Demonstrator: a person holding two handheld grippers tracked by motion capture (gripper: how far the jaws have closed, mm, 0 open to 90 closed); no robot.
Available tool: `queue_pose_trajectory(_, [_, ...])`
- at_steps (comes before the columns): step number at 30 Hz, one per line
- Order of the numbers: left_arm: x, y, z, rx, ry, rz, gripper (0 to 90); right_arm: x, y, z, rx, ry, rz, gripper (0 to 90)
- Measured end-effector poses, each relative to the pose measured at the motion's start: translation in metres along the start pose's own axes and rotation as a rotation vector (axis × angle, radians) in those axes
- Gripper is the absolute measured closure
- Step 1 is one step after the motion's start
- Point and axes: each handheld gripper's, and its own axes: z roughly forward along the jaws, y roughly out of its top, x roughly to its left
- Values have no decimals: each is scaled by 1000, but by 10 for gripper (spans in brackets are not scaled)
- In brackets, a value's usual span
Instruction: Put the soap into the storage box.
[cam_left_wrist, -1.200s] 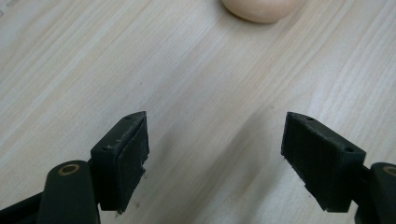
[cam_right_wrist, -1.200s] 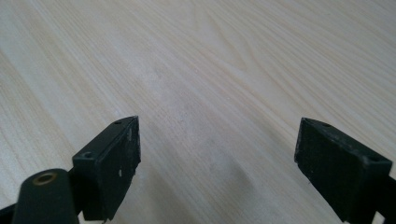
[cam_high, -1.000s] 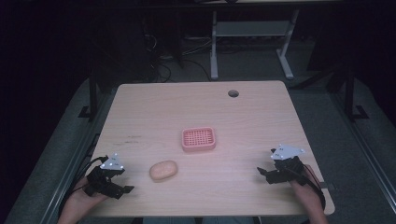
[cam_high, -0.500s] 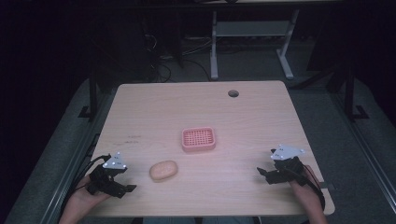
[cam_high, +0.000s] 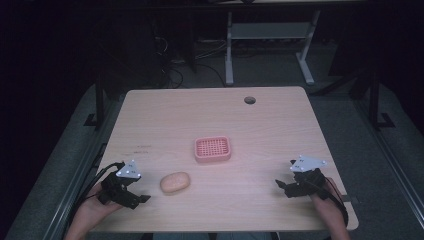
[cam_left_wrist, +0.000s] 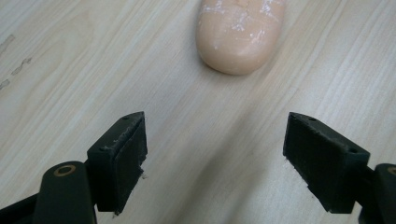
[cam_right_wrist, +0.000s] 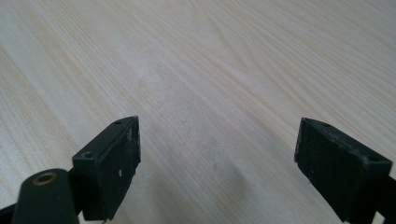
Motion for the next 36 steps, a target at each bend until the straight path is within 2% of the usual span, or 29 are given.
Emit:
queue_pose_trajectory(5, [0,3,1,2,-3,2,214,0,0,0,-3,1,9,138])
queue_pose_trajectory(7, [0,7,2,8,-5,17,214,-1,0,0,-2,1,6,138])
queue_pose_trajectory(13, [-1,12,3,13,-12,23,214,0,-1,0,-3,0,10,138])
queue_pose_trajectory(20, [-1,20,5,28,-20,51,214,-1,0,-1,-1,-5,-1,138])
queue_pose_trajectory(36, [-3,32,11,44,-28,71,214,0,0,-1,-9,1,8,138])
